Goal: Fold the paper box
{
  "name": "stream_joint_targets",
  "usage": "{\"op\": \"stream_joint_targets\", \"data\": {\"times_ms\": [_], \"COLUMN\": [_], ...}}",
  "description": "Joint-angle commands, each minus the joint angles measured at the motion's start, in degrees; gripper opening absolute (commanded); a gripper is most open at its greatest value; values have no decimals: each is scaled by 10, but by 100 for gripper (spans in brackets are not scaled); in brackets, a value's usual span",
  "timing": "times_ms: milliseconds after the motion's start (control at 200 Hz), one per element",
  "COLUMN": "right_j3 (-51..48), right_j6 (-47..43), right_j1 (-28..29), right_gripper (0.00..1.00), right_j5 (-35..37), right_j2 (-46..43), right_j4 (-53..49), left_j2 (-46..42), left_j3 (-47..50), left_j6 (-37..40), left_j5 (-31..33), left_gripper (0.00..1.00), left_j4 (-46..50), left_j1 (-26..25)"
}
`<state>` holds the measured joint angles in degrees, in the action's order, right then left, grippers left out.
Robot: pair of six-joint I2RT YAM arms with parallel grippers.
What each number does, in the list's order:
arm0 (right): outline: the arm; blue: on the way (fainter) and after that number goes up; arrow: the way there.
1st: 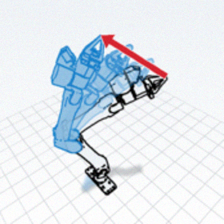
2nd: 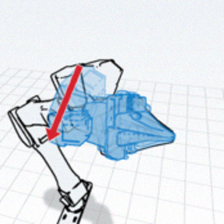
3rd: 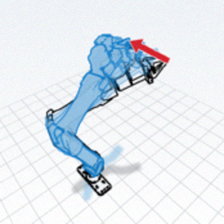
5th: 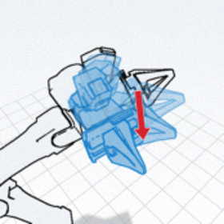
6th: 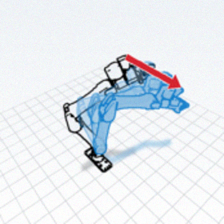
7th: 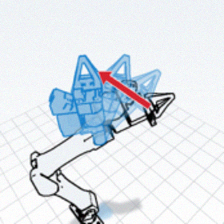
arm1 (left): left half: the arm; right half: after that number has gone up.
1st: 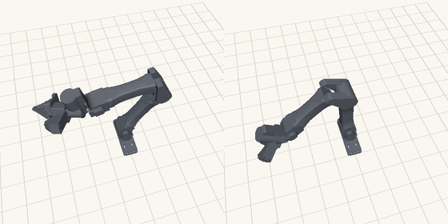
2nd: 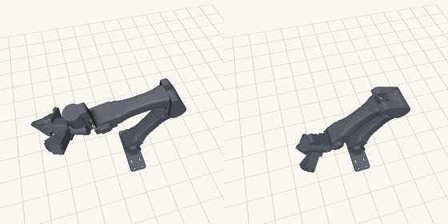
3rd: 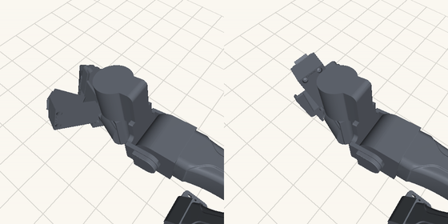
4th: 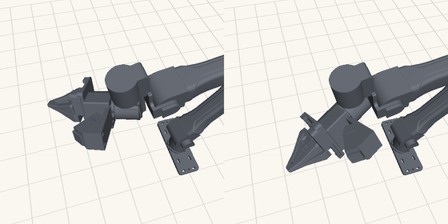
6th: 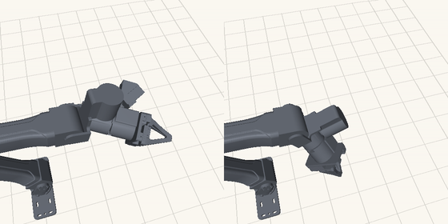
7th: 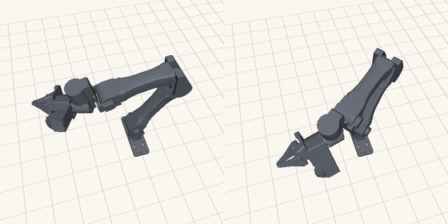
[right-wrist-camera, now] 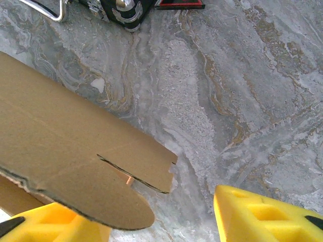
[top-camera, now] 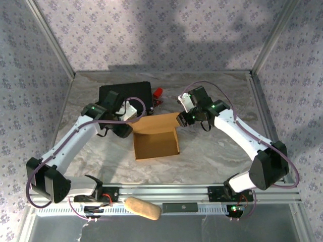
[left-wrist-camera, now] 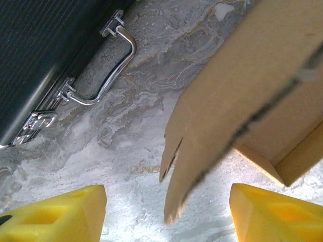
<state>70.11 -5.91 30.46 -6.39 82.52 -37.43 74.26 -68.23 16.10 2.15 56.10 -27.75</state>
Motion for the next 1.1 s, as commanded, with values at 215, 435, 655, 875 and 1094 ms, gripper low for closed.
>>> {"op": "stream_joint_targets", "data": {"times_ms": [215,435,655,875,1094], "right_j3": [-2,-12,-13,-13,-13], "right_j6": [-4,0,9,24,54], "right_j1": [5,8,19,32,51], "right_gripper": [51,45,35,28,23], "right_j5": [-4,-10,2,21,48], "right_j2": [27,34,35,38,41], "right_j4": [15,46,53,47,40], "left_j2": [-1,-6,-2,0,6], "left_j3": [36,56,64,65,68], "left_j6": [-37,-49,-75,-106,-135], "left_j5": [5,13,3,-13,-22], "left_gripper": [53,41,34,30,24], "left_j4": [-68,-90,-117,-137,-146], "left_j1": [3,2,2,0,-11]}}
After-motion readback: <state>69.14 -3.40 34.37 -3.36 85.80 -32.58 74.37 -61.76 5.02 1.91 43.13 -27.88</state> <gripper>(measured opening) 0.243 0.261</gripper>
